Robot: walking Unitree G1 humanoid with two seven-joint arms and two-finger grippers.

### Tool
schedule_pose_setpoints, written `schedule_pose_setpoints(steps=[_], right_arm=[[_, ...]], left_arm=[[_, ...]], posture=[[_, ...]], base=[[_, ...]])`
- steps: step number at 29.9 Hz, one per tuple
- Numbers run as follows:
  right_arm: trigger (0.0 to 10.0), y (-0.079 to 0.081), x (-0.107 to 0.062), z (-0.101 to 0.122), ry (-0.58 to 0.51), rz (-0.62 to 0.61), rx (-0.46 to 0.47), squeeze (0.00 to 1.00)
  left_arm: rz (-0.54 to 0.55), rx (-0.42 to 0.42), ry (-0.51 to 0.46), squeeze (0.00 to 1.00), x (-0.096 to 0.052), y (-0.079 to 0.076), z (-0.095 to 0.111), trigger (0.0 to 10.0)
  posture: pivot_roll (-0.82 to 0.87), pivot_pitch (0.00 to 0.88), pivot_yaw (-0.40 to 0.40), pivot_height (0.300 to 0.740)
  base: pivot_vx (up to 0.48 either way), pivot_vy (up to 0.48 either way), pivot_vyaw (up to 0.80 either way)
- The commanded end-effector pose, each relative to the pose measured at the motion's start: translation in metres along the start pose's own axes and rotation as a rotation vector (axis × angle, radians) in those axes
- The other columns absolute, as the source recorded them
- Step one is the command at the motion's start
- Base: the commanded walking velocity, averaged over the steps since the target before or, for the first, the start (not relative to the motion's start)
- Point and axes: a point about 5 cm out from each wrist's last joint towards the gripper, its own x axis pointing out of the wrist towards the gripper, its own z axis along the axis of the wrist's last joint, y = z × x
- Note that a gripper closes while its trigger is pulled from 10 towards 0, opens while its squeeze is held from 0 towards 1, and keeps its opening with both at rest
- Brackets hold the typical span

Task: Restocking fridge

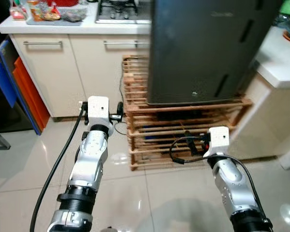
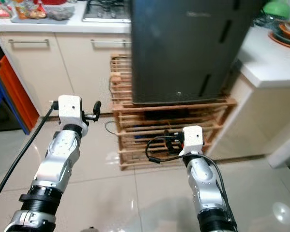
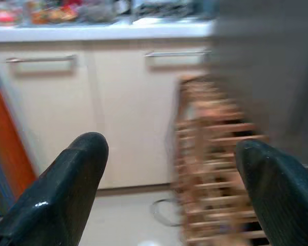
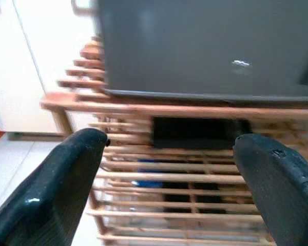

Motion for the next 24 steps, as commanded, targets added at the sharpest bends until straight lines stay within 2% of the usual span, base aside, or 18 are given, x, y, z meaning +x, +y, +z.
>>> schedule_pose_setpoints(steps=[1, 7, 14, 18, 21, 24], right_arm=[[10.0, -0.018, -0.001, 0.011, -0.041, -0.072, -0.006, 0.0], [10.0, -0.018, 0.008, 0.021, -0.06, -0.06, -0.017, 0.0], [10.0, -0.013, 0.017, 0.03, -0.08, -0.06, -0.031, 0.0], [10.0, -0.009, 0.019, 0.031, -0.081, -0.049, -0.038, 0.0], [10.0, -0.01, 0.019, 0.028, -0.078, -0.058, -0.007, 0.0], [10.0, -0.011, 0.019, 0.029, -0.091, -0.082, 0.003, 0.0]], left_arm=[[-0.03, 0.009, -0.031, 0.0, 0.0, -0.008, 0.006, 10.0], [-0.07, 0.027, -0.056, 0.0, -0.004, -0.013, 0.011, 10.0], [-0.081, 0.024, -0.046, 0.0, -0.001, -0.015, 0.009, 10.0], [-0.178, -0.054, -0.06, 0.0, 0.001, -0.027, 0.014, 10.0], [-0.185, -0.028, -0.063, 0.0, 0.001, -0.032, 0.015, 10.0], [-0.167, -0.012, -0.043, 0.0, 0.004, -0.03, 0.013, 10.0]], posture=[[-0.02, 0.0, -0.037, 0.74], [-0.01, 0.0, -0.028, 0.74], [-0.02, 0.0, -0.02, 0.74], [-0.02, 0.0, -0.013, 0.74], [-0.02, 0.0, -0.01, 0.74], [-0.02, 0.0, -0.018, 0.74]], base=[[0.281, 0.39, 0.0], [0.278, 0.393, 0.0], [0.28, 0.392, 0.0], [0.274, 0.193, -0.78], [0.0, 0.0, -0.78], [0.0, 0.0, -0.76]])
